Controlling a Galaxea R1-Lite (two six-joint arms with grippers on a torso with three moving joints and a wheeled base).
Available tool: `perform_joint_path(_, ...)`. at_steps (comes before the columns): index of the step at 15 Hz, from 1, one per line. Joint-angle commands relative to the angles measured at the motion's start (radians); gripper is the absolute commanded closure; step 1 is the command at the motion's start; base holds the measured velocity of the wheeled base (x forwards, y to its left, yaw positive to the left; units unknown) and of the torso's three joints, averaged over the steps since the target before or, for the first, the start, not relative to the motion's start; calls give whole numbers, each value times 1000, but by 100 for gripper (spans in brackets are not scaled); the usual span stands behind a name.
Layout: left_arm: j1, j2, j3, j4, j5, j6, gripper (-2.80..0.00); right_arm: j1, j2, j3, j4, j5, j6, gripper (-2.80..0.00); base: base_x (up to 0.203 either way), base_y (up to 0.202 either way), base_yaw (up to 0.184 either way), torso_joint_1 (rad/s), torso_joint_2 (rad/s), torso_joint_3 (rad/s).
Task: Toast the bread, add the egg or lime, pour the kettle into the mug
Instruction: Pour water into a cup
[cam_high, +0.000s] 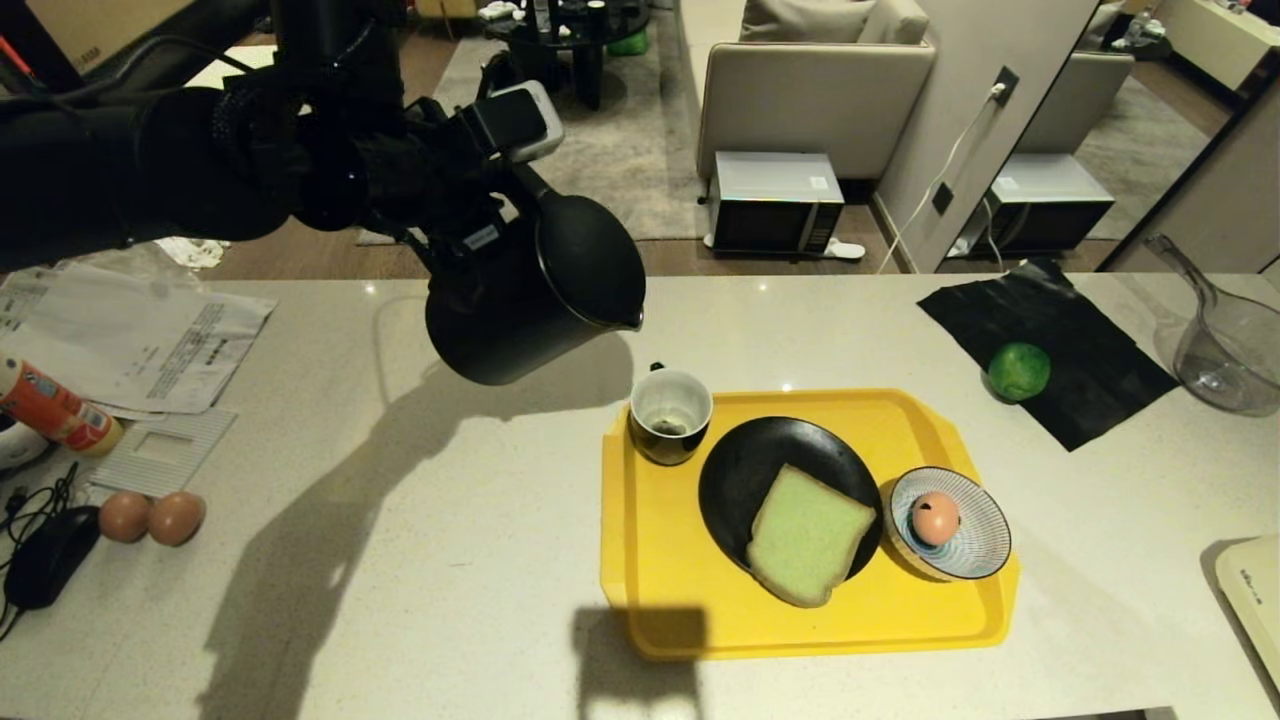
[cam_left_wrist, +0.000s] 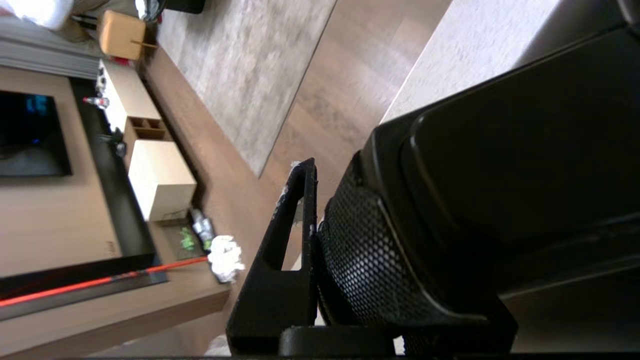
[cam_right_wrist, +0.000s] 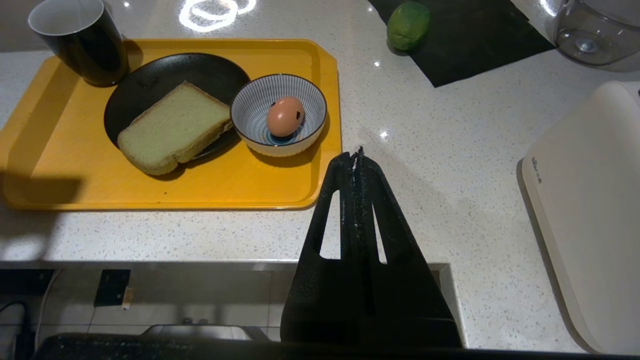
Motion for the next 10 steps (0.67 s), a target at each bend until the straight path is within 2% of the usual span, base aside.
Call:
perform_joint_path(1, 10, 32, 0, -6, 8, 84, 0, 0, 2, 26, -1, 0, 2, 0, 0, 0, 0, 0, 0, 0)
perform_joint_path(5, 19, 102, -8, -72, 35, 174, 0, 0, 2, 26, -1, 0, 2, 0, 0, 0, 0, 0, 0, 0)
perform_joint_path(7, 14, 128, -22, -102, 84, 254, 0, 0, 2, 26, -1, 0, 2, 0, 0, 0, 0, 0, 0, 0)
perform_joint_path(10, -18, 170, -23, -207, 110, 264, 0, 0, 2, 26, -1, 0, 1, 0, 0, 0, 0, 0, 0, 0)
